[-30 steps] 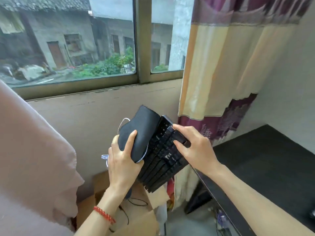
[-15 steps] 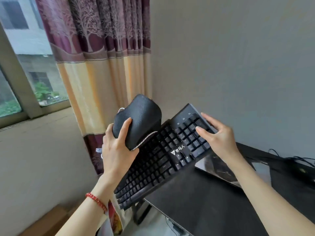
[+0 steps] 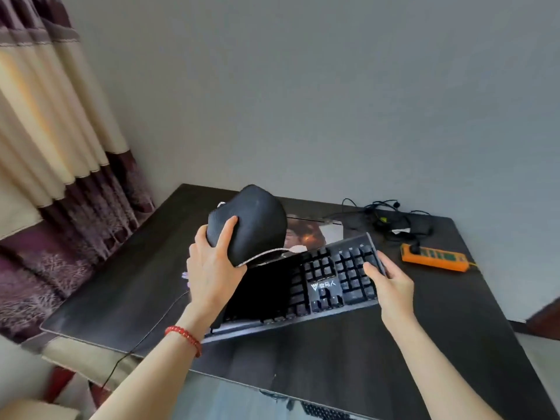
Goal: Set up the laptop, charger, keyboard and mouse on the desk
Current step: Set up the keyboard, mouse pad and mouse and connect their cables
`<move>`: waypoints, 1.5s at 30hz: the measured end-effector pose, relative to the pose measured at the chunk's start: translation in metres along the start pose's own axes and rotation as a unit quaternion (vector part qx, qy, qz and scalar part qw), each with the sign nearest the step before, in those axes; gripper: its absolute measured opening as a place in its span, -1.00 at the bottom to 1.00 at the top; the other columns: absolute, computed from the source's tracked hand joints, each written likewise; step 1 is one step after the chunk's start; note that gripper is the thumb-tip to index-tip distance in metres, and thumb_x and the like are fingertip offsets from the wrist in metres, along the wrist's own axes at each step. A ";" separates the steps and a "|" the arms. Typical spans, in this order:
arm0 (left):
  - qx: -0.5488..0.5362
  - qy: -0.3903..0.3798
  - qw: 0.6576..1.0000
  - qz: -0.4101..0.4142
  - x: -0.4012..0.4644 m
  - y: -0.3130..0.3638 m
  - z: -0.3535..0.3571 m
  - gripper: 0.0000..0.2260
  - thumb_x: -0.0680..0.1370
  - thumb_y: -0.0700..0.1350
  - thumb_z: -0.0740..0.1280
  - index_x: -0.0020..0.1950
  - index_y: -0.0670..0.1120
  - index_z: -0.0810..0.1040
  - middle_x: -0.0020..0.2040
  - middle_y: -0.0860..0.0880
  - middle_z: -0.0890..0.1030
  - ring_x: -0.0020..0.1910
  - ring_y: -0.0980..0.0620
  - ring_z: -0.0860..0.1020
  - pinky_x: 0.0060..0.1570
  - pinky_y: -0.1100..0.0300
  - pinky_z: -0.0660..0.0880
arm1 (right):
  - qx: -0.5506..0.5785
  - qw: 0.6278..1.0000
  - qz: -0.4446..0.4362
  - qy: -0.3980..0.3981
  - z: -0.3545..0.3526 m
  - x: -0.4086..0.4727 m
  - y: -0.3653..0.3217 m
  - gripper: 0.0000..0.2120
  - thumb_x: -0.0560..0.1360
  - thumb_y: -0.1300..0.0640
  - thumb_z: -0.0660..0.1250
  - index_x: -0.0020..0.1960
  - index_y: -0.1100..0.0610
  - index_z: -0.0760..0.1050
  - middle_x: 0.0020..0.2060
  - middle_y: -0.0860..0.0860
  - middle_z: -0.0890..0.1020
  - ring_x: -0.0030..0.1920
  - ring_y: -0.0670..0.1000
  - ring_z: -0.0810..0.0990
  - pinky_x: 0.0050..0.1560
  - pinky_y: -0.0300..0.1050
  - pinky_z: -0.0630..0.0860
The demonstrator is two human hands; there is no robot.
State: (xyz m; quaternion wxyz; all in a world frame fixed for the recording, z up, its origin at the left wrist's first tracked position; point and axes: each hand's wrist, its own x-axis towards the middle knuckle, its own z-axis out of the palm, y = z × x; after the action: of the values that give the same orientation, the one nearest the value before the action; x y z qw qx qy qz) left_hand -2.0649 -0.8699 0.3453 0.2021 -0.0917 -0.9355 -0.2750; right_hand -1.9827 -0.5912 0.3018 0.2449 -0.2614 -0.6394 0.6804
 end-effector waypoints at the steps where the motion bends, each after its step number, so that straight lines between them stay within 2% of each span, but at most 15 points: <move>1: 0.000 -0.004 1.000 -0.003 0.002 0.002 0.007 -0.24 0.30 -0.10 0.45 0.38 0.24 0.15 0.38 -0.18 0.23 0.22 -0.23 0.33 0.15 -0.17 0.43 | 0.007 1.000 0.020 0.018 -0.004 0.001 0.011 -0.58 0.42 0.26 0.40 0.26 0.09 0.48 0.05 -0.07 0.59 0.02 -0.15 0.58 0.03 -0.25 0.48; 3: 0.000 -0.021 1.000 -0.007 0.009 0.008 0.029 -0.25 0.29 -0.09 0.46 0.37 0.23 0.16 0.36 -0.19 0.25 0.20 -0.24 0.34 0.14 -0.17 0.43 | 0.026 0.996 0.059 0.060 -0.010 0.005 0.035 -0.57 0.43 0.26 0.38 0.29 0.13 0.45 0.05 -0.02 0.59 -0.02 -0.11 0.57 0.05 -0.18 0.46; 6: 0.005 -0.046 0.999 -0.020 0.011 0.012 0.051 -0.25 0.29 -0.09 0.46 0.37 0.23 0.17 0.36 -0.18 0.24 0.17 -0.26 0.36 0.11 -0.16 0.42 | 0.040 0.990 0.088 0.106 -0.011 -0.001 0.063 -0.59 0.43 0.26 0.38 0.27 0.11 0.47 -0.04 -0.07 0.62 -0.10 -0.16 0.58 -0.07 -0.26 0.46; 9: 0.009 -0.068 0.998 -0.014 0.010 0.011 0.071 -0.26 0.29 -0.06 0.46 0.37 0.22 0.19 0.35 -0.19 0.25 0.15 -0.26 0.37 0.10 -0.14 0.41 | 0.001 0.985 0.115 0.129 -0.009 -0.011 0.090 -0.61 0.45 0.24 0.36 0.28 0.11 0.46 0.04 0.03 0.61 -0.03 -0.08 0.58 0.01 -0.20 0.45; 12: 0.014 -0.080 0.997 0.007 0.007 0.010 0.086 -0.29 0.29 -0.04 0.47 0.35 0.20 0.22 0.34 -0.20 0.28 0.13 -0.27 0.38 0.07 -0.16 0.42 | -0.157 0.977 0.097 0.110 -0.011 -0.020 0.113 -0.60 0.51 0.15 0.29 0.34 0.11 0.38 0.21 0.07 0.55 0.18 0.05 0.52 0.20 -0.07 0.43; 15: 0.020 -0.103 0.994 0.013 0.000 0.012 0.096 -0.29 0.29 -0.04 0.48 0.36 0.19 0.23 0.34 -0.20 0.28 0.13 -0.28 0.37 0.06 -0.18 0.42 | -0.394 0.911 0.109 0.060 -0.022 -0.024 0.133 -0.55 0.54 0.04 0.22 0.40 0.10 0.28 0.24 0.08 0.53 0.26 0.14 0.46 0.17 0.02 0.41; 19: 0.024 -0.134 0.990 0.029 -0.008 0.016 0.108 -0.28 0.29 -0.04 0.48 0.37 0.19 0.23 0.34 -0.20 0.28 0.08 -0.27 0.38 0.06 -0.14 0.41 | -0.465 0.864 0.195 -0.004 -0.028 -0.021 0.154 -0.52 0.58 0.10 0.15 0.46 0.14 0.15 0.22 0.19 0.51 0.24 0.21 0.45 0.21 0.07 0.40; 23: 0.032 -0.153 0.986 0.050 -0.014 0.019 0.114 -0.29 0.31 -0.04 0.48 0.38 0.17 0.23 0.33 -0.21 0.28 0.07 -0.26 0.38 0.03 -0.12 0.43 | -0.519 0.835 0.181 -0.007 -0.026 -0.007 0.161 -0.57 0.57 0.19 0.11 0.44 0.12 0.21 0.20 0.17 0.50 0.23 0.19 0.43 0.13 0.08 0.41; 28: 0.040 -0.160 0.985 0.050 -0.011 0.018 0.115 -0.28 0.31 -0.05 0.47 0.39 0.16 0.22 0.35 -0.22 0.26 0.11 -0.26 0.37 0.06 -0.12 0.41 | -0.429 0.897 0.100 0.023 -0.004 0.017 0.127 -0.56 0.57 0.23 0.12 0.43 0.17 0.22 0.32 0.17 0.41 0.30 0.18 0.38 0.27 0.14 0.36; 31: 0.041 -0.162 0.984 0.063 -0.010 0.023 0.115 -0.24 0.29 -0.05 0.50 0.40 0.17 0.21 0.34 -0.22 0.28 0.09 -0.26 0.39 0.04 -0.13 0.42 | -0.255 0.966 0.038 0.036 0.023 0.032 0.079 -0.62 0.58 0.13 0.13 0.39 0.11 0.29 0.30 0.10 0.43 0.19 0.03 0.48 0.21 -0.05 0.40; 33: 0.039 -0.169 0.980 0.093 -0.010 0.029 0.117 -0.25 0.29 -0.05 0.50 0.39 0.16 0.21 0.32 -0.22 0.31 0.03 -0.25 0.42 -0.05 -0.10 0.44 | -0.123 0.990 0.061 -0.024 0.038 0.038 0.048 -0.66 0.57 0.02 0.15 0.34 -0.03 0.33 0.18 0.00 0.51 0.12 -0.01 0.53 0.13 -0.07 0.48; 37: 0.057 -0.216 0.958 0.182 -0.024 0.046 0.137 -0.25 0.28 -0.12 0.50 0.38 0.14 0.22 0.27 -0.25 0.41 -0.05 -0.22 0.49 -0.15 -0.04 0.48 | 0.012 0.970 0.213 -0.117 0.037 0.047 0.026 -0.59 0.51 -0.11 0.24 0.33 -0.10 0.30 0.12 -0.07 0.54 0.11 0.06 0.58 0.02 0.04 0.58; 40: 0.094 -0.259 0.919 0.282 -0.043 0.050 0.159 -0.16 0.18 -0.12 0.54 0.37 0.12 0.23 0.20 -0.25 0.52 -0.10 -0.18 0.56 -0.21 0.01 0.53 | 0.018 0.963 0.260 -0.062 0.021 0.047 0.045 -0.54 0.50 -0.04 0.29 0.33 0.06 0.29 0.23 0.05 0.50 0.15 0.13 0.55 0.07 0.15 0.56; 42: 0.113 -0.294 0.892 0.324 -0.054 0.048 0.171 -0.13 0.14 -0.07 0.57 0.37 0.13 0.25 0.17 -0.22 0.56 -0.13 -0.14 0.58 -0.25 0.05 0.54 | 0.011 0.962 0.272 -0.016 0.013 0.041 0.061 -0.56 0.48 0.02 0.34 0.28 0.10 0.30 0.23 0.09 0.49 0.15 0.11 0.54 -0.01 0.10 0.58; 45: 0.117 -0.368 0.858 0.340 -0.066 0.040 0.190 -0.17 0.28 0.02 0.50 0.43 0.21 0.12 0.32 -0.23 0.42 0.02 -0.17 0.52 -0.10 0.01 0.49 | 0.000 0.960 0.278 0.007 -0.001 0.027 0.083 -0.68 0.48 0.11 0.35 0.17 0.05 0.32 0.19 0.06 0.49 0.13 0.07 0.53 -0.10 0.01 0.59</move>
State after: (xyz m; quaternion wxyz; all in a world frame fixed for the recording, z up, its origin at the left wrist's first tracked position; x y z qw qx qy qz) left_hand -2.0564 -0.7360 0.1899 -0.0664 -0.4741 -0.8776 -0.0242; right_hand -2.0025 -0.5774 0.2176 0.0500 -0.4336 -0.5398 0.7198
